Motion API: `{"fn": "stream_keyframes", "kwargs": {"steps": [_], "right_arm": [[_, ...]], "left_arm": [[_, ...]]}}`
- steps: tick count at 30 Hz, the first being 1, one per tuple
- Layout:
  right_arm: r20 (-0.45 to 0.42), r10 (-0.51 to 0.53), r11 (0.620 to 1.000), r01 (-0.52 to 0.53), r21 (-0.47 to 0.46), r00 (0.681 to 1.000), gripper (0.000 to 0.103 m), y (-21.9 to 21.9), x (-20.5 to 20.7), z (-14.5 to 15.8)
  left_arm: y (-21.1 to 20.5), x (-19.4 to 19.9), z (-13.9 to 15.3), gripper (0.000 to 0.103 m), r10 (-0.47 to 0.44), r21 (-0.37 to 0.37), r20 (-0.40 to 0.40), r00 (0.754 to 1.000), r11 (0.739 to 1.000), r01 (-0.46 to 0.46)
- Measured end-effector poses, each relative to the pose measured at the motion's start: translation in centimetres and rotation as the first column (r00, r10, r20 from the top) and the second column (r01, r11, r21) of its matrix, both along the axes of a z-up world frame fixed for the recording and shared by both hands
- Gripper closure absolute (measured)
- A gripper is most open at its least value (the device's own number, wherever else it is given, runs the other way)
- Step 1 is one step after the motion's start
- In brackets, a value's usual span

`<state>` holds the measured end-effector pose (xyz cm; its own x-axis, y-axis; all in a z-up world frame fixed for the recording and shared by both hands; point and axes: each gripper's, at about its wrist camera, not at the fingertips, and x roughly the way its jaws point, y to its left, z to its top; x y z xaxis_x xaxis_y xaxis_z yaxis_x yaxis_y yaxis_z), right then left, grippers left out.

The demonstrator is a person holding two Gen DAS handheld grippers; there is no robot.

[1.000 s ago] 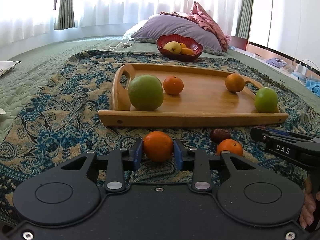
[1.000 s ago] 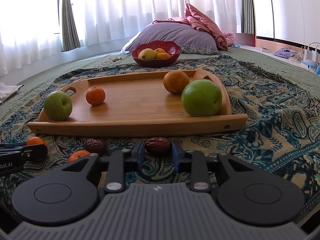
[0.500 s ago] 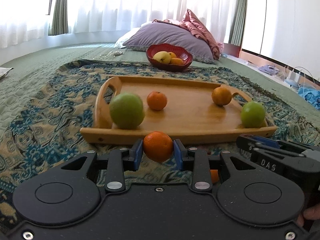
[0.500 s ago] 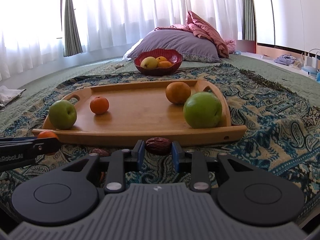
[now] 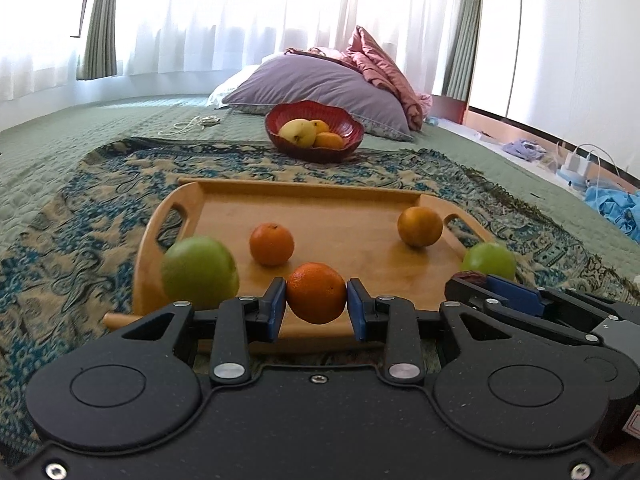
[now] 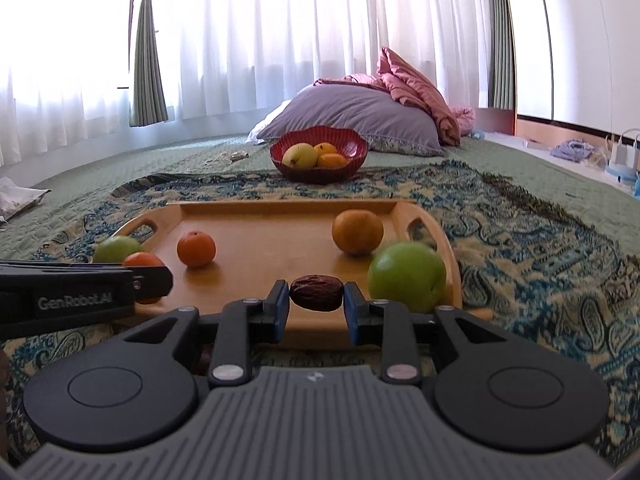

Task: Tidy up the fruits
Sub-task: 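Carry the tangerine with the left tool while the right tool carries the date onto the tray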

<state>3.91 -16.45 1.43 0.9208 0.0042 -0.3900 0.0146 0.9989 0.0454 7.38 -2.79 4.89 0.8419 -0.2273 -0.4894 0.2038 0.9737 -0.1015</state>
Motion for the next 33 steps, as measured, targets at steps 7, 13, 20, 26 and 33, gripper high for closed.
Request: {"fn": "stream_keyframes", "kwargs": {"steps": [7,13,20,26,33], "right_arm": [[0.01,0.01,1.0,-0.01,-0.012,1.0,0.069,-0.2,1.9,0.4],[-0.004,0.031,0.999,-0.031,-0.01,0.999,0.069,-0.1,3.7,0.1],[-0.023,0.045,0.999,-0.045,-0.02,0.999,0.069,0.3,5.5,-0.4],[-0.046,0.039,0.999,-0.04,-0.015,0.998,0.069,0.4,6.7,-1.1],[-0.055,0.038,0.999,-0.039,-0.018,0.998,0.069,0.6,7.3,-1.4]], "left_arm": [[-0.6,2.4,-0.1,0.072,-0.016,0.003,-0.008,1.0,1.0,0.016],[-0.4,4.8,-0.8,0.072,-0.007,-0.002,-0.05,0.999,1.0,0.007],[-0.1,6.8,-1.8,0.072,0.012,0.006,-0.083,0.996,1.0,-0.012],[-0.5,8.1,-2.3,0.072,0.017,0.02,-0.087,0.996,1.0,-0.016],[-0.5,10.1,-2.6,0.072,0.033,0.006,-0.103,0.994,0.999,-0.032]]}}
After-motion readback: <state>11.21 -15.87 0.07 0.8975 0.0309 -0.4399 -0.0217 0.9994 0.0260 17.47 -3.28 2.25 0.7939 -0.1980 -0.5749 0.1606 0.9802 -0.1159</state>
